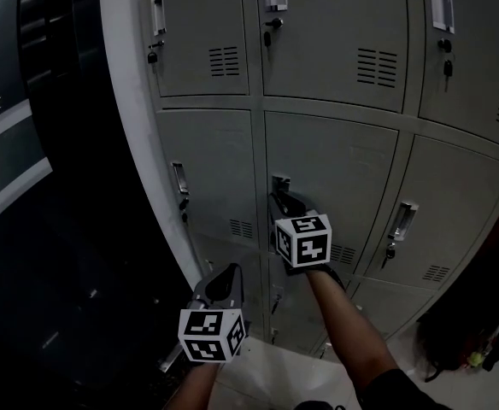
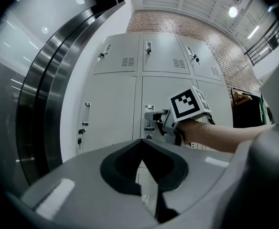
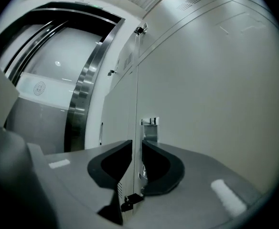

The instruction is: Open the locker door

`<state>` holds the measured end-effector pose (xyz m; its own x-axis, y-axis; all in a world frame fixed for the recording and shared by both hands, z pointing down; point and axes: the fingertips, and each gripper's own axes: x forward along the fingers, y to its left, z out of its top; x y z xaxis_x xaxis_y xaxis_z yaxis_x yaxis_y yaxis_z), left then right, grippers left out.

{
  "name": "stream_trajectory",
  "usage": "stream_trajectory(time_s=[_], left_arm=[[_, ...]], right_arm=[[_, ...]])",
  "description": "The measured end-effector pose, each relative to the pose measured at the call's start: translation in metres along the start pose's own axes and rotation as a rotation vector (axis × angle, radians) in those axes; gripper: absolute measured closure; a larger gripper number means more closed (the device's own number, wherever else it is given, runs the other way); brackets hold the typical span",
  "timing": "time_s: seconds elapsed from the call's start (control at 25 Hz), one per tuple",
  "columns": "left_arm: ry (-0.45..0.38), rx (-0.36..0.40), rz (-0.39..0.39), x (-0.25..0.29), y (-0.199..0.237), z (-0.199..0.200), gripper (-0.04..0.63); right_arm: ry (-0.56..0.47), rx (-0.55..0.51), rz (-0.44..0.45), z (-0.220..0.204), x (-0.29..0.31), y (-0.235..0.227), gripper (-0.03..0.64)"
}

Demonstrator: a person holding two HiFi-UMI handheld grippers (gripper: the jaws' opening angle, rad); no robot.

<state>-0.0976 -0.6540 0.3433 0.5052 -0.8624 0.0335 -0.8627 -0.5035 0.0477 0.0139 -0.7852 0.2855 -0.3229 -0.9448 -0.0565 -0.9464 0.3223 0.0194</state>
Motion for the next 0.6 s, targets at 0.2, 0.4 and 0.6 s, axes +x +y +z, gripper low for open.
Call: stream_trajectory(time_s=[0.2,0.4,0.6], left_arm=[[0.004,-0.004,-0.002,-0.002,-0.003,-0.003,0.589],[-0.002,-0.011,-0.006,-0.006,-0.009,-0.002,0.589],[-0.008,-0.018,-0.006,-0.012,-0.014,-0.003,0.589]], right_arm=[[0.015,-0.013,0.023,0.001,-0.006,0.005,0.577],[0.011,-0.041,0.055,0.002,-0.022,0.022,0.577],[0.004,-0.041,0.104,0.003,-0.044,0.042,0.575]])
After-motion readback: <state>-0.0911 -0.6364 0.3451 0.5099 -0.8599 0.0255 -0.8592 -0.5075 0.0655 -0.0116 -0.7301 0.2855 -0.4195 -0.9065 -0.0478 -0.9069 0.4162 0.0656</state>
